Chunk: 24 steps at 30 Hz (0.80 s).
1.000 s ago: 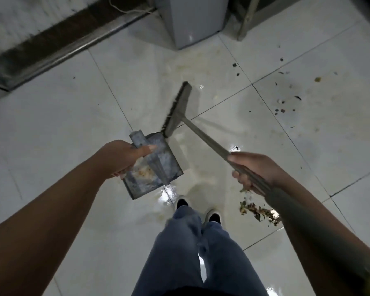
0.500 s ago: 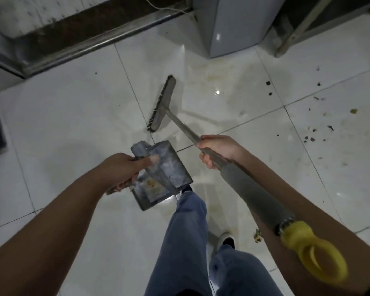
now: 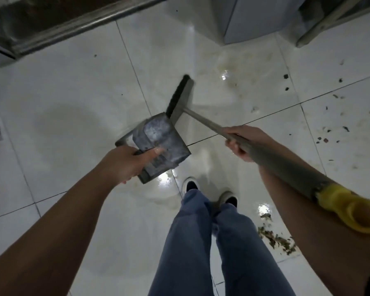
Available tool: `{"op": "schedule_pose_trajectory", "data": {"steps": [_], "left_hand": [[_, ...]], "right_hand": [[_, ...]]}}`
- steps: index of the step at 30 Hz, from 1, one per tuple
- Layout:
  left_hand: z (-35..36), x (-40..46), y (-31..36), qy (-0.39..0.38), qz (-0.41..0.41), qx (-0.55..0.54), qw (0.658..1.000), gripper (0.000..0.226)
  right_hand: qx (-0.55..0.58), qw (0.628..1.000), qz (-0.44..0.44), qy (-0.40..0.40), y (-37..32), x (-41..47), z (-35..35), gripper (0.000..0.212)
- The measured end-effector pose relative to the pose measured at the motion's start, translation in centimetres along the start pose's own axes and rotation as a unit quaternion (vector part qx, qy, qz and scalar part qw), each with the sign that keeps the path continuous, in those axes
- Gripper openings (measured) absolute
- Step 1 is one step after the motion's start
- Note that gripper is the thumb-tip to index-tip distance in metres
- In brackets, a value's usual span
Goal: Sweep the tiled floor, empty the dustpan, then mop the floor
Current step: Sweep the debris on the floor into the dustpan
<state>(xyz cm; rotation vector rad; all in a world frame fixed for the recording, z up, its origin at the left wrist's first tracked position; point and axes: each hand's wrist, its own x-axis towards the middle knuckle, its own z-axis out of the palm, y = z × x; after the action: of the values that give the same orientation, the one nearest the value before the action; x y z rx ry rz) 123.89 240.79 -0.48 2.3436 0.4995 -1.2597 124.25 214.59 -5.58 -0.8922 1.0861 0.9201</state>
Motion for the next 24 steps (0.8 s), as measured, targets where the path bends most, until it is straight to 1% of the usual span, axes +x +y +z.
{"op": "schedule_pose_trajectory", "data": {"steps": [5,8,9,11,13,16,18,21,23,24], "left_hand": [[0.2,0.9,4.4,-0.003,0.006,0.016,1.0,0.061],[0.3,1.3,7.6,0.01,0.026,0.031,0.999,0.062],[0.4,1.5,8.6,0.012,0.034,0.034,0.999,0.063],[0.8,2.0,10.6,0.013,0.043,0.049,0.998,0.067],[1.2,2.5,12.6,0.016,0.056,0.078,0.995,0.062],[1.9,3.3,15.4,0.021,0.064,0.092,0.994,0.059],[2.3,3.7,17.5,0.006,0.057,0.11,0.992,0.061],[3.0,4.3,21.0,-0.02,0.051,0.11,0.992,0.062],[3.7,4.8,23.5,-0.016,0.062,0.109,0.992,0.061],[4.2,5.0,24.8,-0.014,0.071,0.108,0.992,0.059]], "right_hand": [[0.153,0.987,-0.006,0.045,1.9,-4.1,-7.7,0.023],[0.17,0.978,-0.022,0.121,2.6,-6.5,-10.6,0.022],[0.171,0.975,-0.029,0.136,2.7,-7.2,-11.3,0.022],[0.169,0.977,-0.048,0.124,2.7,-8.4,-12.5,0.02],[0.15,0.982,-0.068,0.096,2.0,-9.1,-13.3,0.02],[0.097,0.987,-0.096,0.084,-1.2,-8.9,-13.2,0.016],[0.081,0.988,-0.108,0.078,-4.3,-7.9,-13.1,0.012],[0.056,0.992,-0.098,0.062,-9.0,-5.7,-14.2,0.015],[0.068,0.992,-0.084,0.065,-10.1,-5.0,-16.4,0.019],[0.088,0.99,-0.074,0.08,-9.6,-5.2,-18.1,0.019]]}}
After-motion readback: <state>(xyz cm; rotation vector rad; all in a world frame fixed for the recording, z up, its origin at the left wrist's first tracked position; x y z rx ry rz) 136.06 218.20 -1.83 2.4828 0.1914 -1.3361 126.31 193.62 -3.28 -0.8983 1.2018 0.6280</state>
